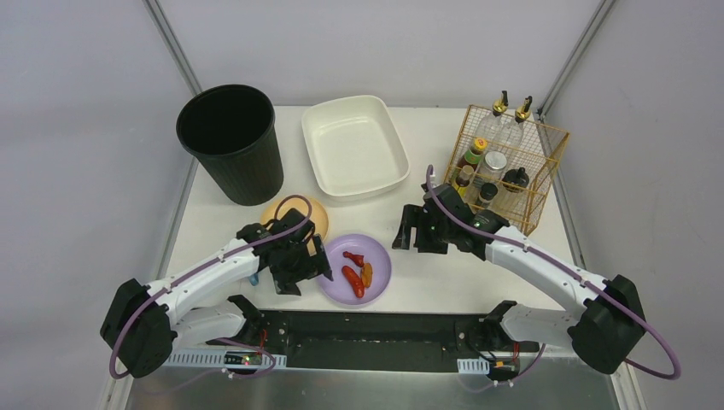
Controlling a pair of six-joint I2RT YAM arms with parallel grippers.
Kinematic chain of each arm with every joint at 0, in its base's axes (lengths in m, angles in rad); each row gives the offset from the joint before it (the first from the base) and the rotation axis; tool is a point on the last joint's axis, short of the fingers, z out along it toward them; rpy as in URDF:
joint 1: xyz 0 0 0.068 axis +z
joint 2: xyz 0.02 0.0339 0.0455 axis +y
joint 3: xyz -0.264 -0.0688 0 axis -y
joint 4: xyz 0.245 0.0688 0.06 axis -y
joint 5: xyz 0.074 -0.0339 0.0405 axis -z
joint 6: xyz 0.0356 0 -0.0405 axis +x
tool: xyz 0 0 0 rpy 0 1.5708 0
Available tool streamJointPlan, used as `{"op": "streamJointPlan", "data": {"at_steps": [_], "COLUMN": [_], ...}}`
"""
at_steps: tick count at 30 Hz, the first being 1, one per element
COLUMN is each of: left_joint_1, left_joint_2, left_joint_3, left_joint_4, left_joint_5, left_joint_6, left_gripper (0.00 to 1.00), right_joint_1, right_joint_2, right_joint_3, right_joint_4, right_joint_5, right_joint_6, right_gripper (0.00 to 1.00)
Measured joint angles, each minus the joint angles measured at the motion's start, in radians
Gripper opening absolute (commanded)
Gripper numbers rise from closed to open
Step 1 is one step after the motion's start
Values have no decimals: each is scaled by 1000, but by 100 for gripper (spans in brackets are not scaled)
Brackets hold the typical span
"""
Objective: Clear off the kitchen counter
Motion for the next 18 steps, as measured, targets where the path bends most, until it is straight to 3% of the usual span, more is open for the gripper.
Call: {"op": "streamJointPlan", "data": {"at_steps": [15,18], "left_joint_1": [0,0], "left_joint_2": [45,44], "left_joint_3": [-144,-153], "left_joint_4": [267,292], "left_joint_5": [11,8], "left_joint_6": [-172,-185], "left_gripper": [65,55], "right_joint_1": [2,2], "right_joint_2": [-19,-23], "right_joint_3": [-48,-54], "right_joint_4": [20,23], "right_joint_5": [-6,-6], "right_joint_6": [0,0], "right_gripper": [76,76]}}
